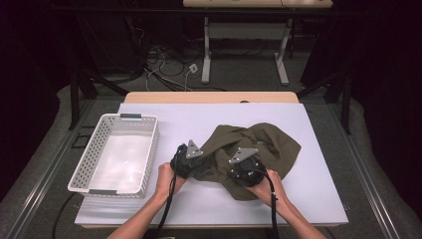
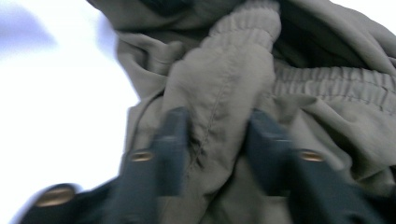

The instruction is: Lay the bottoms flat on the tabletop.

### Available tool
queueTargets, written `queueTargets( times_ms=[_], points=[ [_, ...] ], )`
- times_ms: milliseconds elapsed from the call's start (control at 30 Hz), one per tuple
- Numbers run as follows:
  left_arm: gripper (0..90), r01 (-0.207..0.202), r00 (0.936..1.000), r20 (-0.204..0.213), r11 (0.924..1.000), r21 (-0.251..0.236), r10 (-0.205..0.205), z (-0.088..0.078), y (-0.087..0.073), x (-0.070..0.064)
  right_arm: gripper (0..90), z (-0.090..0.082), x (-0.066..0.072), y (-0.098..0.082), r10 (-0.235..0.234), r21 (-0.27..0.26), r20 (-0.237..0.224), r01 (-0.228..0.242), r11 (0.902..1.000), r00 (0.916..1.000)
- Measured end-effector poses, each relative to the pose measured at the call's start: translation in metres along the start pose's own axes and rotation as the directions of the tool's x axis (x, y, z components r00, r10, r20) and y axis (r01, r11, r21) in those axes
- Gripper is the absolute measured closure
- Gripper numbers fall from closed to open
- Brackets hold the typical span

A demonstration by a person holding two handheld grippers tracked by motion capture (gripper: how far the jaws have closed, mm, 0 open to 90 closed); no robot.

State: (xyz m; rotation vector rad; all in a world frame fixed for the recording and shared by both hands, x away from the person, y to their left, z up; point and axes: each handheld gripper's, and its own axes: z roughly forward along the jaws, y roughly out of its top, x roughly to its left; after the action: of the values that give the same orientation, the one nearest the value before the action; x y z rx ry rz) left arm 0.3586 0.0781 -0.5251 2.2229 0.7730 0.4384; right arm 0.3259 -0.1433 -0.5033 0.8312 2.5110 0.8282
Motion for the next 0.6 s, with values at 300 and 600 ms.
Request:
queueTargets(
  times_ms=[300, 600],
  points=[
    [88.2, 0.009, 0.9993, -0.037, 0.9999, -0.013, -0.009, -0.007, 0.001, 0.001, 90.0, -0.014, -0.012, -0.004, 0.001, -0.026, 0.031, 0.0, 0.9997, 0.9995],
    [88.2, 0.039, 0.9978, -0.054, 0.9993, 0.004, -0.038, -0.012, -0.002, 0.002, 90.0, -0.043, -0.041, -0.019, 0.072, -0.049, 0.193, -0.063, 0.9968, 0.9787]
  ],
)
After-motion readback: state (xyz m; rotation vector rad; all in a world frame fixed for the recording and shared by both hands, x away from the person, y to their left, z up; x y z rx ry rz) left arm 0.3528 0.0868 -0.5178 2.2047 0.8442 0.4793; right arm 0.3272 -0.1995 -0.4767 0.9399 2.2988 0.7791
